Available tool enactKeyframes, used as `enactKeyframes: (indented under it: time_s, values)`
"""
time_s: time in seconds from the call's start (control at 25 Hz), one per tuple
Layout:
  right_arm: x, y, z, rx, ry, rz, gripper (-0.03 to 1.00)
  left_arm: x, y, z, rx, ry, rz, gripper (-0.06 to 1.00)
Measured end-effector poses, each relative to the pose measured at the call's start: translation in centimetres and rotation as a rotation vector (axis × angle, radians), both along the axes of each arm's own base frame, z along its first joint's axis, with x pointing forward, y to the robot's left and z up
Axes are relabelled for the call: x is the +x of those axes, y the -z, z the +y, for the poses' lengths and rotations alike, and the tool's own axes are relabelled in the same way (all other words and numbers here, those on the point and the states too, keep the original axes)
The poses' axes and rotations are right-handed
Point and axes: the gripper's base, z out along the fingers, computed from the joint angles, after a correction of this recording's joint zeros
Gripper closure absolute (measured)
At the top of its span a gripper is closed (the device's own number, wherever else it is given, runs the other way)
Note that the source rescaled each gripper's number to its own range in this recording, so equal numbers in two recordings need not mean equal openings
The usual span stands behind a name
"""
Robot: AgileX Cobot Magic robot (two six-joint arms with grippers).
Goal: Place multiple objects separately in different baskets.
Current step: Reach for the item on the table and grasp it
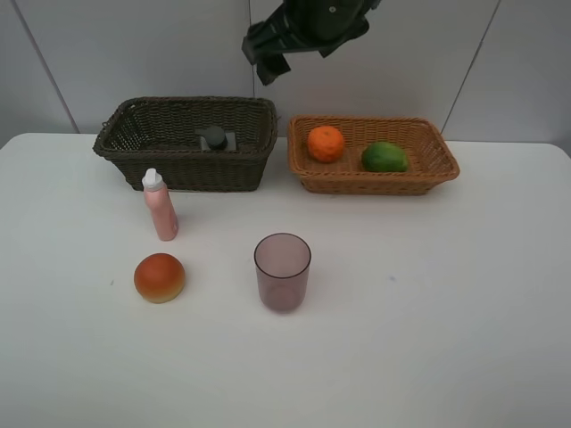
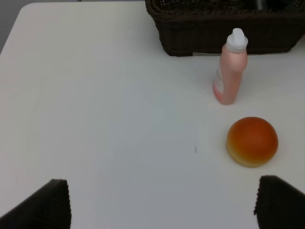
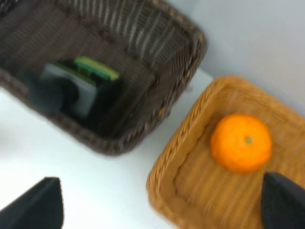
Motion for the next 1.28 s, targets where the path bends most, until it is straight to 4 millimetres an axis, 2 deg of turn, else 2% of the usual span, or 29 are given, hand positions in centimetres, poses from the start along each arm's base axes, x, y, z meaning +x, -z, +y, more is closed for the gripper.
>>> enactKeyframes:
  time_s: [0.2,0.56,0.76,0.92,1.28]
  values:
    - [-2.6,1.3,-4.9,0.0,0.05,0.046,0.13,0.0,0.0,0.0,0.0,0.0,0.0,-0.06]
    - [-8.7,1.2,-14.3,0.082,0.214,0.043,0.13,0.0,0.0,0.0,0.0,0.0,0.0,-0.06]
    - [-11.9,1.9,-19.3,0.102,0.359,0.032,0.13,0.0,0.0,0.0,0.0,0.0,0.0,-0.06]
    - [-14.7,2.2,-22.1,0.132,0.456,0.029,0.13,0.0,0.0,0.0,0.0,0.0,0.0,-0.06]
    - [-20.2,0.8,-24.8,0.185,0.596,0.035,0.13,0.0,0.0,0.0,0.0,0.0,0.0,-0.06]
